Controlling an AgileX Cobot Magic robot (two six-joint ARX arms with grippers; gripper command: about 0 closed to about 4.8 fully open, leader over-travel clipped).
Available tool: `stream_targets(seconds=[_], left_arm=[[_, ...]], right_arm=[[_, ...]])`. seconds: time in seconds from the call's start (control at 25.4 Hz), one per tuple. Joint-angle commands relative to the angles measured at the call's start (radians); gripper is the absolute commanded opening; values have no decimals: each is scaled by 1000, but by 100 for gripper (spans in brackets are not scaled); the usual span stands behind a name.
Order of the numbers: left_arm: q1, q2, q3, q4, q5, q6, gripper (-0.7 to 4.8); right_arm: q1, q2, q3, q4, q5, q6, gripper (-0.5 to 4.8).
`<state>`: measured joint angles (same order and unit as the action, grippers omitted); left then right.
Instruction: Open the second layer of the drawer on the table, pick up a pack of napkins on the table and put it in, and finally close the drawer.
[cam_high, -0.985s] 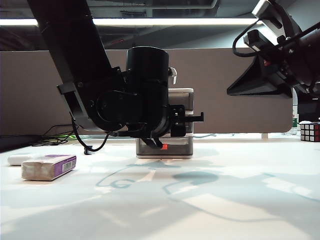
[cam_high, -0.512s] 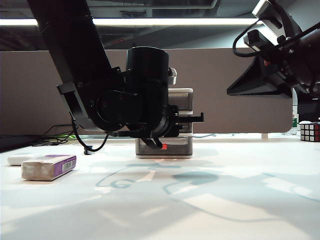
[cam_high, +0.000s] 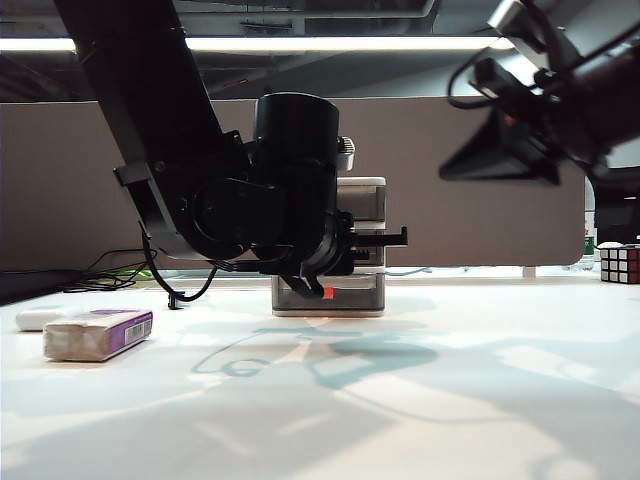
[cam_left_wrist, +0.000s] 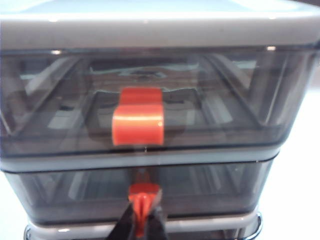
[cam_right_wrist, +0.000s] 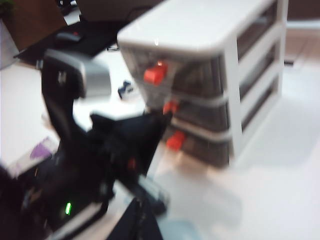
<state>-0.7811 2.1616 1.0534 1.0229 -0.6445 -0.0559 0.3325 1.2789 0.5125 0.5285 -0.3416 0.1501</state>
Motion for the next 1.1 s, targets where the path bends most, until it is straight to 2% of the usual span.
stream_targets(seconds=[0.04,0.2,0.28,0.47,0.99,1.1], left_arm=[[-2,-19,-18,-20,10,2,-6],[-2,-53,-67,-17,13,-16,-6],[-2,-69,-87,-18,19,-28,-6],[-4,-75,-90,-34,22,-31,-6],[-4,-75,-90,-50,21,-31,-6],[-5,-76,-98,-49,22,-32,-6]], right_arm=[[0,68,78,26,-20,-29,-5],[-2,199,199,26,-52,-51,-5],[-2,289,281,26,-111,-50,-5],[3,420,411,8,-184,-46,-5],[2,531,533,-2,-173,-50,-5],[2,544,534,4,-138,-50,-5]])
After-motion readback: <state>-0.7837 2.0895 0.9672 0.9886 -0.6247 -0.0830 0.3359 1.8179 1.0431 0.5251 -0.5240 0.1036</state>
